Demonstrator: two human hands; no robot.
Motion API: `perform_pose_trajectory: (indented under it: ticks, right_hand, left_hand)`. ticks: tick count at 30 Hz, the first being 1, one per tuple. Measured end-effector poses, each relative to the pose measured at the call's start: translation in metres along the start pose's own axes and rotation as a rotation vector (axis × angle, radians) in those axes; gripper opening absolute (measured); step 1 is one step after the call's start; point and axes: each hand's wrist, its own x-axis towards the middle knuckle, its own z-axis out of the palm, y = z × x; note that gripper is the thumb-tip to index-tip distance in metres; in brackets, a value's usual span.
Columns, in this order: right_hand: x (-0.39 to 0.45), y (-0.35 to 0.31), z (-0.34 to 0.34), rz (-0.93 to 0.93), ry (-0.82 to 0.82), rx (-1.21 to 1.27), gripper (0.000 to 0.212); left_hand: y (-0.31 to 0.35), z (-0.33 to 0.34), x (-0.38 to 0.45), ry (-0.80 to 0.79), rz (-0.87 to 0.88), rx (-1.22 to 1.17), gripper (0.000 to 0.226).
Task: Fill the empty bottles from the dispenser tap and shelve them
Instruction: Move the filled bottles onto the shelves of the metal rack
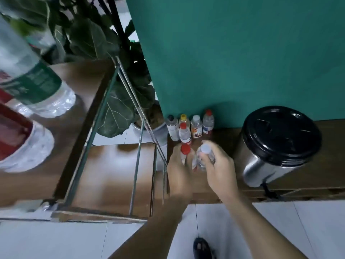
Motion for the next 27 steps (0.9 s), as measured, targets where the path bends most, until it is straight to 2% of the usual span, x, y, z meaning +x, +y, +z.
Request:
perform_pose_trajectory:
  ticks: [3, 6, 11, 14, 17, 21, 27]
  right_hand:
    - [-0.041, -0.047, -0.026, 0.028, 0.019, 0.000, 0.034]
    - [-0.085, -0.095, -0.047, 0.027, 0.071, -0.029, 0.032]
    - [-0.155, -0.162, -0.062, 0.027, 0.131, -0.076, 0.026]
    - [-0.189, -0.192, -0.054, 0.014, 0.130, -0.081, 0.027]
    - [-0.212, -0.217, -0.029, -0.028, 0.122, -0.065, 0.026]
    - [-0.229, -0.244, 0.021, -0.071, 0.082, -0.039, 0.025]
    - [-0.224, -0.277, 0.115, -0.094, -0.002, -0.009, 0.027]
  left_hand:
    - [0.026, -0.037, -0.044, -0.143, 0.137, 0.044, 0.019]
    - [0.047, -0.074, -0.083, -0.173, 0.207, 0.147, 0.010]
    - [0.070, -0.146, -0.140, -0.303, 0.296, 0.046, 0.014]
    - [0.064, -0.190, -0.155, -0.349, 0.415, 0.083, 0.015]
    - [0.054, -0.237, -0.157, -0.354, 0.451, 0.099, 0.012]
    - [0.032, -0.298, -0.150, -0.369, 0.398, 0.047, 0.008]
    - [-0.007, -0.376, -0.121, -0.230, 0.367, 0.047, 0.007]
